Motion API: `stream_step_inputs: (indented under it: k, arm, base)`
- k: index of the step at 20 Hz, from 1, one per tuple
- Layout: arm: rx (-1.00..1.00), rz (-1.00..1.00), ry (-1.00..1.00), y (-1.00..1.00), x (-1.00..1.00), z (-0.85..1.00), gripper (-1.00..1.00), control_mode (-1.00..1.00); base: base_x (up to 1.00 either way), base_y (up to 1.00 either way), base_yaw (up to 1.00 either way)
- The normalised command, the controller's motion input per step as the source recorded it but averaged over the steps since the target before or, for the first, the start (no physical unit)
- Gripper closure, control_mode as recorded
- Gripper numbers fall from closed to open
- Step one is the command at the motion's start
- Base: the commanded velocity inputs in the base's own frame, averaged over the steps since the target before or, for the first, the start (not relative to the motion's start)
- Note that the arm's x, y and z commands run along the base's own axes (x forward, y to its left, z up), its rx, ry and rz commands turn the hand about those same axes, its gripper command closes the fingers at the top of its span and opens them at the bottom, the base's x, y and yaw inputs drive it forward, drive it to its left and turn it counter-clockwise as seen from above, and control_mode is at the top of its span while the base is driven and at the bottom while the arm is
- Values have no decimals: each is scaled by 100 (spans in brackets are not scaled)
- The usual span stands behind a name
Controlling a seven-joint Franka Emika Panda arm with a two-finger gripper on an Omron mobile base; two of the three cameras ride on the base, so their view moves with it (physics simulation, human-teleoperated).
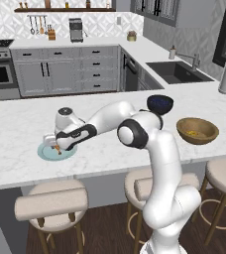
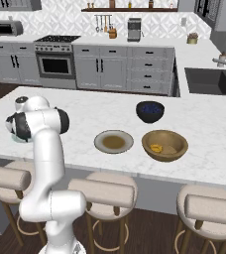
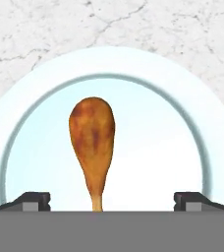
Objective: Pick the chicken drumstick and squash from their plates and place them in the bowl. Then put the bowl in the fridge.
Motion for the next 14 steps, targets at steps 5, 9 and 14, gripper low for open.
stream_step_inputs:
  k: [5,9,14]
  arm:
    - [0,0,0,19,33,-14,-100,-100]
    - [0,0,0,15,30,-15,-100,-100]
    - [0,0,0,13,19,-23,100,-100]
  base:
    - [0,0,0]
    - [0,0,0]
    - [0,0,0]
